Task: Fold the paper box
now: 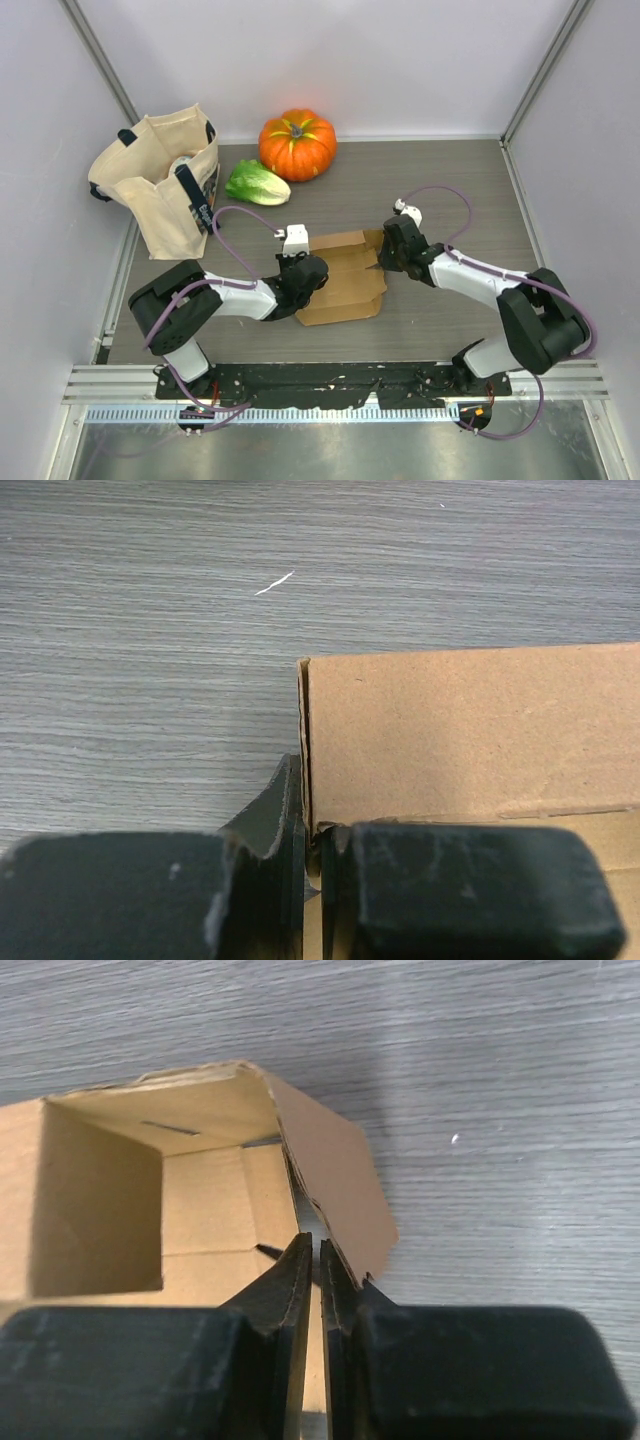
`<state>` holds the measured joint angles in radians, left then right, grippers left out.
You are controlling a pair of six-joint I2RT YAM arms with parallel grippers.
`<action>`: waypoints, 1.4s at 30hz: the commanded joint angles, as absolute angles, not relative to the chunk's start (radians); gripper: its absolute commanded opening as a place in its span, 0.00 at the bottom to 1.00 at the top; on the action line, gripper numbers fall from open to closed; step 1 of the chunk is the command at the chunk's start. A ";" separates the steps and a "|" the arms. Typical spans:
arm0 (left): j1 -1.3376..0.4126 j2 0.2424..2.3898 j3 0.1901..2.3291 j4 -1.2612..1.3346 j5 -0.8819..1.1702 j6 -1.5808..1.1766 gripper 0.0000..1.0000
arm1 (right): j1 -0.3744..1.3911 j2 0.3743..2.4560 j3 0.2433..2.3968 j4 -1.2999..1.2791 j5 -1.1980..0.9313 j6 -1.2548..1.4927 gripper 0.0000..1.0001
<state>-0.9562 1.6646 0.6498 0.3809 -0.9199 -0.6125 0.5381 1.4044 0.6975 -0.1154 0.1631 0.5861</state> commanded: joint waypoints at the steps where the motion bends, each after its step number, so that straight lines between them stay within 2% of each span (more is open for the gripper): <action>1: -0.960 1.649 0.644 0.307 -0.920 -0.630 0.00 | 0.551 1.459 0.781 -0.117 0.288 0.525 0.12; 6: -0.960 1.651 0.650 0.299 -0.917 -0.634 0.00 | 0.569 1.525 0.830 -0.109 0.321 0.491 0.10; 11: -0.960 1.657 0.658 0.298 -0.910 -0.640 0.00 | 0.586 1.577 0.848 -0.069 0.223 0.518 0.07; 19: -0.960 1.658 0.664 0.290 -0.905 -0.647 0.00 | 0.607 1.540 0.788 0.034 0.104 0.640 0.06; 29: -0.960 1.666 0.660 0.279 -0.899 -0.675 0.00 | 0.606 1.695 0.810 -0.060 0.100 0.710 0.08; 32: -0.960 1.664 0.654 0.279 -0.905 -0.680 0.00 | 0.607 1.652 0.811 -0.095 0.117 0.689 0.10; 38: -0.960 1.666 0.657 0.278 -0.910 -0.680 0.00 | 0.617 1.431 0.775 -0.245 0.183 0.617 0.18; 42: -0.960 1.672 0.657 0.284 -0.914 -0.678 0.00 | 0.620 1.329 0.675 -0.224 0.098 0.653 0.18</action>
<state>-0.9562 1.6608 0.6605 0.3397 -0.9257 -0.6521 0.6106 1.4300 0.7574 -0.1951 0.1402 0.6487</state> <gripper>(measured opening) 0.065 0.182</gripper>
